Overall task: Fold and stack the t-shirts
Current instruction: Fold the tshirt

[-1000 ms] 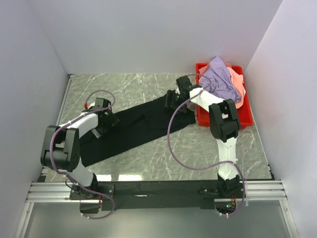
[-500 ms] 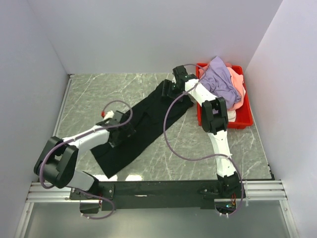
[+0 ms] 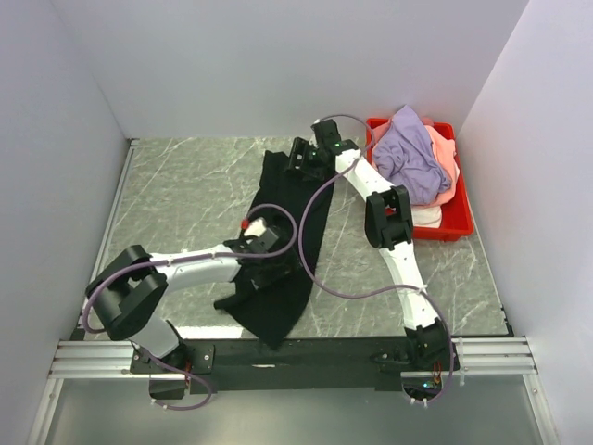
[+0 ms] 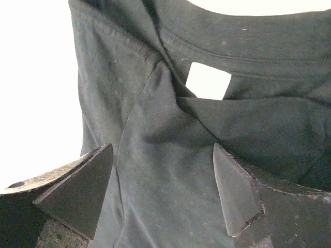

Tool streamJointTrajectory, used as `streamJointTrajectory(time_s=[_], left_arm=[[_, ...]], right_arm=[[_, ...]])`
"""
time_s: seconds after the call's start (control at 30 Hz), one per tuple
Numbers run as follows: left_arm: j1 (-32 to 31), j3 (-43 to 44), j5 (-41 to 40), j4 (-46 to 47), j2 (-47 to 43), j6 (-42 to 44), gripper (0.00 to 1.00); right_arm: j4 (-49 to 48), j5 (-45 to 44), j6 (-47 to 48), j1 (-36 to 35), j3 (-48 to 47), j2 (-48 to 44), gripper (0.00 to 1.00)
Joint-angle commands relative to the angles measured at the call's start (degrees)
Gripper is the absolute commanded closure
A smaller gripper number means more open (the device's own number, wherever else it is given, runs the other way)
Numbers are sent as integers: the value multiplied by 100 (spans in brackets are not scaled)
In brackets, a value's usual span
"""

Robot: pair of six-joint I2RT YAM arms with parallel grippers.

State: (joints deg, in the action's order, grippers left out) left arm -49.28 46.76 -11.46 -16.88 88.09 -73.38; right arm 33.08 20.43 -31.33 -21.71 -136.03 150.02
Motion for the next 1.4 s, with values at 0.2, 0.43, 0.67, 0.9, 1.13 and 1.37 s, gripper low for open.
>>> streamJointTrajectory(time_s=[0.2, 0.43, 0.67, 0.9, 1.13, 1.37], left_arm=[[-838, 834, -391, -1387, -362, -185, 1], [-847, 685, -1050, -1905, -1663, 17, 1], [-356, 615, -1930, -2557, -2524, 332, 1], [1541, -465, -490, -1582, -3087, 1370, 0], [2369, -1002, 311, -1072, -3132, 1818, 0], [2669, -1371, 926, -588, -3026, 2021, 1]], right_arm=[[-127, -530, 496, -52, -179, -674, 12], [374, -873, 1041, -70, -381, -1526, 10], [700, -1971, 1051, -754, 1795, -2801, 9], [181, -2244, 743, -1721, 4162, -3760, 9], [5, -2227, 523, -1951, 4735, -3630, 9], [129, -2552, 549, -1810, 4322, -2979, 9]])
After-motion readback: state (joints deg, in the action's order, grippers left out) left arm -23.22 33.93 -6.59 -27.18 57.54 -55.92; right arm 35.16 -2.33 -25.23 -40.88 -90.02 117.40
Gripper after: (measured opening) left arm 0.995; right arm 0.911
